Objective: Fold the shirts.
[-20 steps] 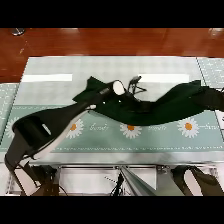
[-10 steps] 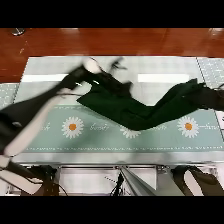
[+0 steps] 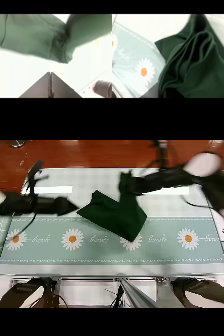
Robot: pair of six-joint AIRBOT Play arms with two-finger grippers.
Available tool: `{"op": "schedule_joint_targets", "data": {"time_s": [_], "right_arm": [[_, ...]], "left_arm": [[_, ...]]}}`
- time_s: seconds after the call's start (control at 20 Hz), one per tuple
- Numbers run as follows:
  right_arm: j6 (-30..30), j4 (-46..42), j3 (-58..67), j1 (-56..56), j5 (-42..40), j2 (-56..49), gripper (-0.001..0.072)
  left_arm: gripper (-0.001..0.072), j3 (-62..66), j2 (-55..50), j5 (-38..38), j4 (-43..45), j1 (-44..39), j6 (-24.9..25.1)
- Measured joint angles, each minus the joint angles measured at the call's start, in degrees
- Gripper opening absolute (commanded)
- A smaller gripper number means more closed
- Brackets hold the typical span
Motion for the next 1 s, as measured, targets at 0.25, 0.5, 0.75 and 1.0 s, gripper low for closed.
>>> {"op": "schedule_joint_targets", "data": {"time_s": [0.25,0.5,0.75,1.0], "right_arm": [[2.0,0.1,14.6,4.7,1.6,-20.0,0.002],[3.3,4.6,20.6,5.7,2.6,-28.1,0.0628],[2.3,8.0,23.1,0.6,10.4,-26.4,0.0621],[3.1,-7.7,18.1,-9.0,21.8,-10.6,0.062]], "left_arm": [[0.0024,-11.4,13.9,0.0,0.3,1.7,0.1],[0.0024,-14.3,16.2,2.3,0.4,2.0,-0.7],[0.0024,-14.8,12.7,5.8,0.5,2.1,-0.9],[0.0024,-14.9,8.7,6.9,1.6,2.1,-0.9]]}}
